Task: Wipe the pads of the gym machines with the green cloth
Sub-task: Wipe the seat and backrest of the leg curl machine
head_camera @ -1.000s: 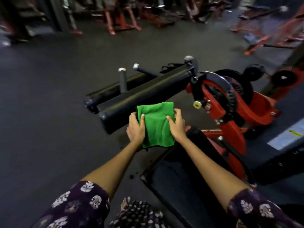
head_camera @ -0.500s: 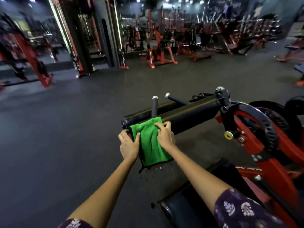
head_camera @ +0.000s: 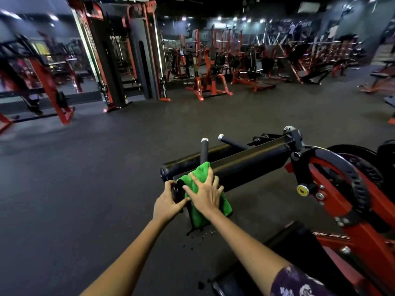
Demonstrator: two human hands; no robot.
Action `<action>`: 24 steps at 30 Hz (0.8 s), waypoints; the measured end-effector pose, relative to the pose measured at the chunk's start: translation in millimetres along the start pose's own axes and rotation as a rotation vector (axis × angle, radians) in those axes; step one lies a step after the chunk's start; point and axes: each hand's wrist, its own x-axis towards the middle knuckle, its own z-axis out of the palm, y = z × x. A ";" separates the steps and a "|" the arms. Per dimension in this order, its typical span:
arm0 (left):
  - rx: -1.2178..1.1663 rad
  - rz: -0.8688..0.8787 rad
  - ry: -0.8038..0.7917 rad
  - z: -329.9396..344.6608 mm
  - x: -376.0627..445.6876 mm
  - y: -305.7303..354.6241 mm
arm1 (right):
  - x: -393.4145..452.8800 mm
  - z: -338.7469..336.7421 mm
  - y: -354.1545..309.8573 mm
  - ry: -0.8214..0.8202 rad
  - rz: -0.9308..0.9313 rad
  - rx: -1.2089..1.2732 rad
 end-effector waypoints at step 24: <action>0.394 0.227 -0.110 28.9 82.6 34.6 | 42.8 -5.5 46.3 0.014 0.009 -0.167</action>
